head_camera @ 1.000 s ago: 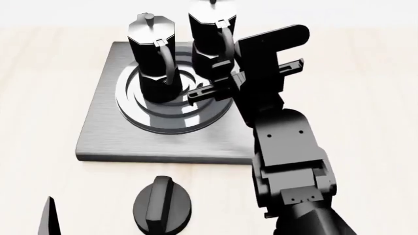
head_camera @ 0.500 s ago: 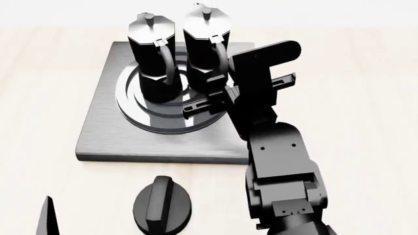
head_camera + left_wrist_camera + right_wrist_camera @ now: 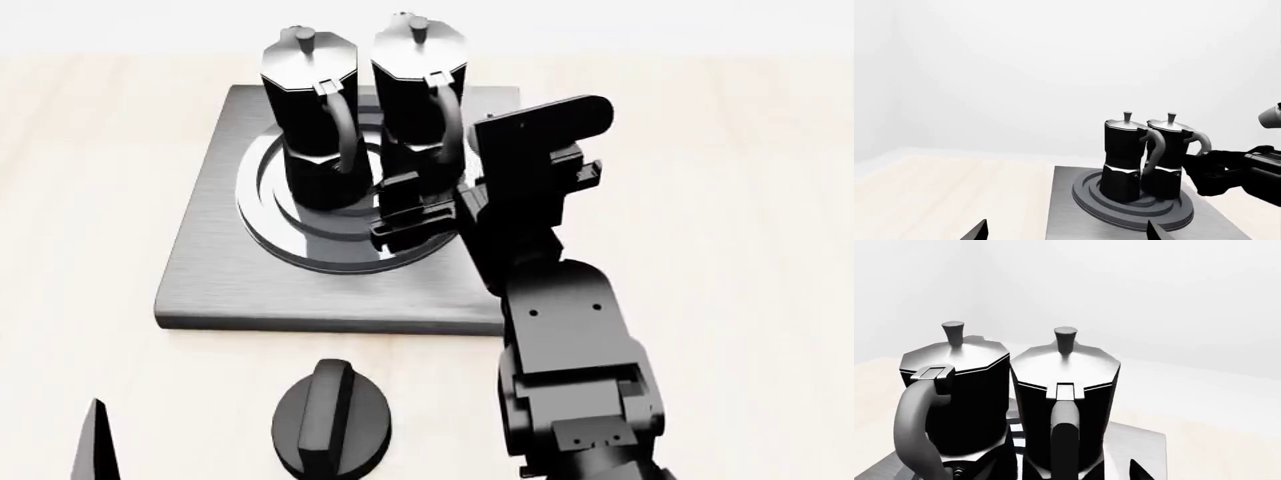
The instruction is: Put both moka pots on the stove.
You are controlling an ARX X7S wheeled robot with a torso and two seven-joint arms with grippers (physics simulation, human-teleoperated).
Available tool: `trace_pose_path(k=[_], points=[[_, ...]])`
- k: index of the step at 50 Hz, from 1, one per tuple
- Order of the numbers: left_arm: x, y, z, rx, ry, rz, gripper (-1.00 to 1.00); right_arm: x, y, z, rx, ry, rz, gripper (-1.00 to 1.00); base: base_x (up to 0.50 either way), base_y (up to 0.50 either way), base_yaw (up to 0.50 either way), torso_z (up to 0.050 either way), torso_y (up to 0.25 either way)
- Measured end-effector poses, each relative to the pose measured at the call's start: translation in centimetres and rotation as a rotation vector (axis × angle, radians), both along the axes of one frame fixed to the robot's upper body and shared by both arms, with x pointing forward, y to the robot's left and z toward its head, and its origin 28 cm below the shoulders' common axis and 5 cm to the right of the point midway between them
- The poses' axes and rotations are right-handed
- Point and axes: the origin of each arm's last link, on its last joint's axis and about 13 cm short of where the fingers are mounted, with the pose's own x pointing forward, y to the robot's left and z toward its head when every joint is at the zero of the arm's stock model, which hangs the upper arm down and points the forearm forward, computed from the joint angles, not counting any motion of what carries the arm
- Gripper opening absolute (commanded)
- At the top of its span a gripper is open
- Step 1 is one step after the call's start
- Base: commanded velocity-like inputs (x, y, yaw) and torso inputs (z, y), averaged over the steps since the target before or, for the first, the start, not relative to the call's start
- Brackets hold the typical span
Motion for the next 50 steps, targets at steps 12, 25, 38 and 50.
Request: trace_pose_path(k=[12, 25, 38, 50], points=[[0.0, 0.0, 0.0, 0.000, 0.001, 0.000, 1.00, -0.1, -0.1, -0.3, 0.009, -0.029, 0.009, 1.00, 0.00, 0.00, 0.00, 0.000, 0.000], [0.0, 0.0, 0.0, 0.000, 0.001, 0.000, 1.00, -3.8, -0.7, 1.8, 0.100, -0.212, -0.041, 1.00, 0.00, 0.00, 0.00, 0.000, 0.000], [-0.1, -0.1, 0.0, 0.002, 0.000, -0.005, 1.00, -11.6, -0.5, 3.2, -0.001, -0.420, -0.140, 1.00, 0.00, 0.00, 0.00, 0.000, 0.000], [-0.1, -0.2, -0.1, 0.002, 0.000, -0.006, 1.00, -16.1, -0.9, 3.0, -0.007, -0.493, -0.189, 1.00, 0.00, 0.00, 0.00, 0.000, 0.000]])
